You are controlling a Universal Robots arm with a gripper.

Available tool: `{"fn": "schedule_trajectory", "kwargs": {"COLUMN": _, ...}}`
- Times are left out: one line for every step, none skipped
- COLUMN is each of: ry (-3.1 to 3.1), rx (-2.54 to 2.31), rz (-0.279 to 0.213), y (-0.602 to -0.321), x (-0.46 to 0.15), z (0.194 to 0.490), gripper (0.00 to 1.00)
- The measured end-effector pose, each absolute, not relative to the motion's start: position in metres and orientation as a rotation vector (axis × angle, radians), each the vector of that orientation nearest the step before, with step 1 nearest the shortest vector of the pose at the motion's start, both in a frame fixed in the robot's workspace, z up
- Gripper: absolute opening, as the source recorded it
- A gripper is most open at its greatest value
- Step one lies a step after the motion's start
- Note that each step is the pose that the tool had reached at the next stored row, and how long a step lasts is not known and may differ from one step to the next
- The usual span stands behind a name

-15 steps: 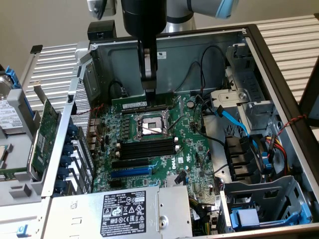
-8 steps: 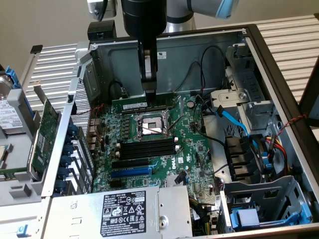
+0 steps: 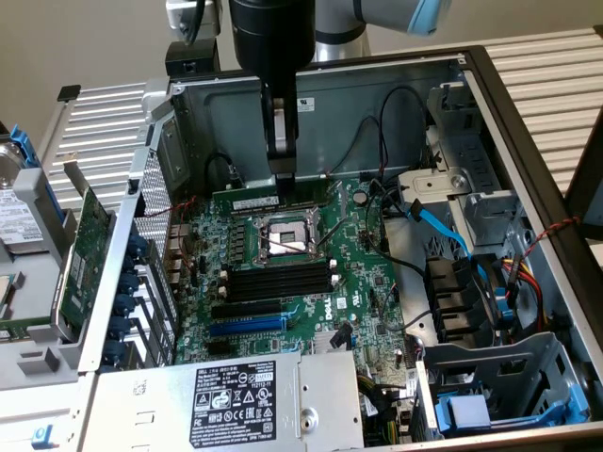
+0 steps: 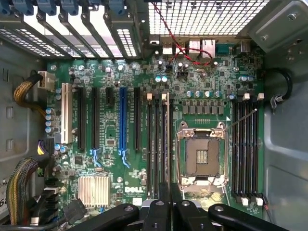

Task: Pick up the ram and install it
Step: 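Insert the ram into the slot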

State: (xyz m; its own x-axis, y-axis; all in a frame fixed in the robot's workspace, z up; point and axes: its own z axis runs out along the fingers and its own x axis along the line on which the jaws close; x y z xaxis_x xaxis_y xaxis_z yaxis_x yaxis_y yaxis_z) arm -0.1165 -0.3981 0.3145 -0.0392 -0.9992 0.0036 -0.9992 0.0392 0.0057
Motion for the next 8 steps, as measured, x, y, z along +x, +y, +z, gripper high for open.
{"fn": "schedule_trajectory", "kwargs": {"ry": -2.261, "rx": 2.174, "rz": -0.001, "y": -0.3981, "x": -0.1165, "z": 0.3134, "gripper": 0.12}}
{"fn": "schedule_trajectory", "kwargs": {"ry": -2.262, "rx": 2.174, "rz": 0.001, "y": -0.3981, "x": -0.1165, "z": 0.3123, "gripper": 0.12}}
{"fn": "schedule_trajectory", "kwargs": {"ry": -2.262, "rx": 2.175, "rz": 0.002, "y": -0.3981, "x": -0.1164, "z": 0.3112, "gripper": 0.12}}
{"fn": "schedule_trajectory", "kwargs": {"ry": -2.263, "rx": 2.175, "rz": 0.003, "y": -0.3981, "x": -0.1164, "z": 0.3102, "gripper": 0.12}}
{"fn": "schedule_trajectory", "kwargs": {"ry": -2.263, "rx": 2.175, "rz": 0.004, "y": -0.3981, "x": -0.1164, "z": 0.3095, "gripper": 0.12}}
{"fn": "schedule_trajectory", "kwargs": {"ry": -2.264, "rx": 2.175, "rz": 0.004, "y": -0.3981, "x": -0.1165, "z": 0.3088, "gripper": 0.12}}
{"fn": "schedule_trajectory", "kwargs": {"ry": -2.264, "rx": 2.175, "rz": 0.004, "y": -0.3981, "x": -0.1165, "z": 0.3082, "gripper": 0.12}}
{"fn": "schedule_trajectory", "kwargs": {"ry": -2.264, "rx": 2.175, "rz": 0.005, "y": -0.3981, "x": -0.1165, "z": 0.3078, "gripper": 0.12}}
